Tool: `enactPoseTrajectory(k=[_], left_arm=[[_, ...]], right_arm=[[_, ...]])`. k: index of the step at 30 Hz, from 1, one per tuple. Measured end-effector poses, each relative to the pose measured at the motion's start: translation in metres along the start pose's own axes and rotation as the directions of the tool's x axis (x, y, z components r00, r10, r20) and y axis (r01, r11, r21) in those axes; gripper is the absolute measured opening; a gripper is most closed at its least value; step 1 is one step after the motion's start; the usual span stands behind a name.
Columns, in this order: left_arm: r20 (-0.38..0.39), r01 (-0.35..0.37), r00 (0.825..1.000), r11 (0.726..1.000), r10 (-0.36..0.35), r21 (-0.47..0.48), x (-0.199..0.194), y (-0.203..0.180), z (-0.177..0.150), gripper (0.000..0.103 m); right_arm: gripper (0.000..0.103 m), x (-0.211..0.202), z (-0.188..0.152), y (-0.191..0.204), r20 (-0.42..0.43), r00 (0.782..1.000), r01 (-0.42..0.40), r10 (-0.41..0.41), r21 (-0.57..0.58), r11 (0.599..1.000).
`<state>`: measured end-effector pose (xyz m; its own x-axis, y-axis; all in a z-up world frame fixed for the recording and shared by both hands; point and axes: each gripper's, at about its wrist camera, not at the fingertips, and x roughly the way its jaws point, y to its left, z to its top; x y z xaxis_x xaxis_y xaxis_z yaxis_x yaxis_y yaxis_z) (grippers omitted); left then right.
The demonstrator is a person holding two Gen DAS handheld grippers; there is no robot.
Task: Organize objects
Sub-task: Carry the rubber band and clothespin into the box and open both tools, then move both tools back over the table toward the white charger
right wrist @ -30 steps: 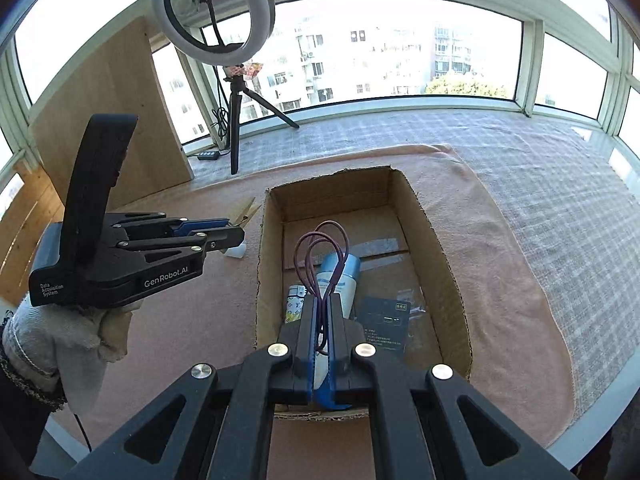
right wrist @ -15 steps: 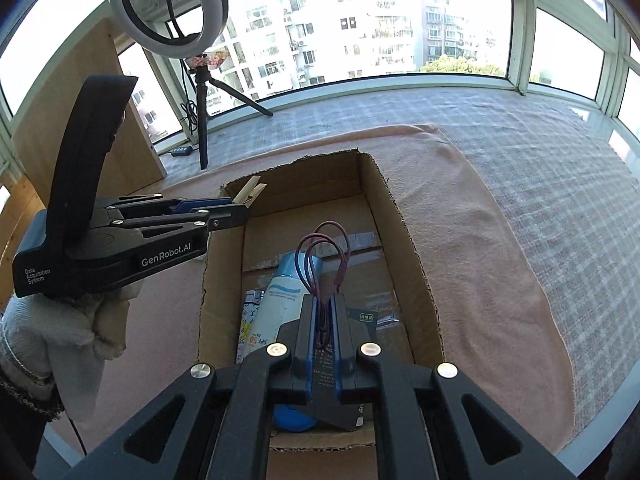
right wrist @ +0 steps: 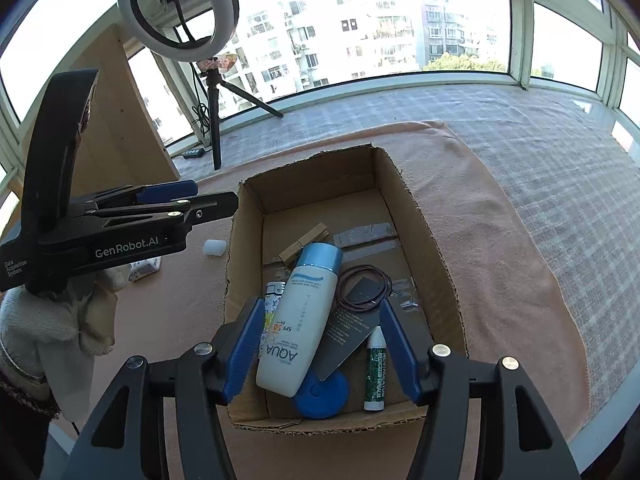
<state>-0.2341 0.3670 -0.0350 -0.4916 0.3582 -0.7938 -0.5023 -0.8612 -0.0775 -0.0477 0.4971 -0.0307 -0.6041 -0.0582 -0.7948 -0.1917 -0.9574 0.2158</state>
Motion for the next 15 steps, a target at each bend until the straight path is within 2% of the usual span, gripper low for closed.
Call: enactPoseTrajectory(k=[2,8,15], left_arm=[[0.009,0.0,1.0,1.0,-0.001,0.009,-0.012,0.003,-0.008,0.075],[0.018,-0.018,1.0,1.0,0.018,0.008,-0.052,0.02,-0.045,0.076],[0.005,-0.055,0.998,0.997,0.056,-0.056,-0.095,0.061,-0.096,0.079]], right_arm=[[0.056,-0.003,-0.002,0.005,0.002,1.0,-0.005,0.005,-0.001,1.0],[0.062,-0.01,-0.014,0.026,-0.003,1.0,-0.019,0.019,-0.021,1.0],[0.062,-0.009,-0.032,0.058,-0.021,0.999,-0.039,0.038,-0.059,0.998]])
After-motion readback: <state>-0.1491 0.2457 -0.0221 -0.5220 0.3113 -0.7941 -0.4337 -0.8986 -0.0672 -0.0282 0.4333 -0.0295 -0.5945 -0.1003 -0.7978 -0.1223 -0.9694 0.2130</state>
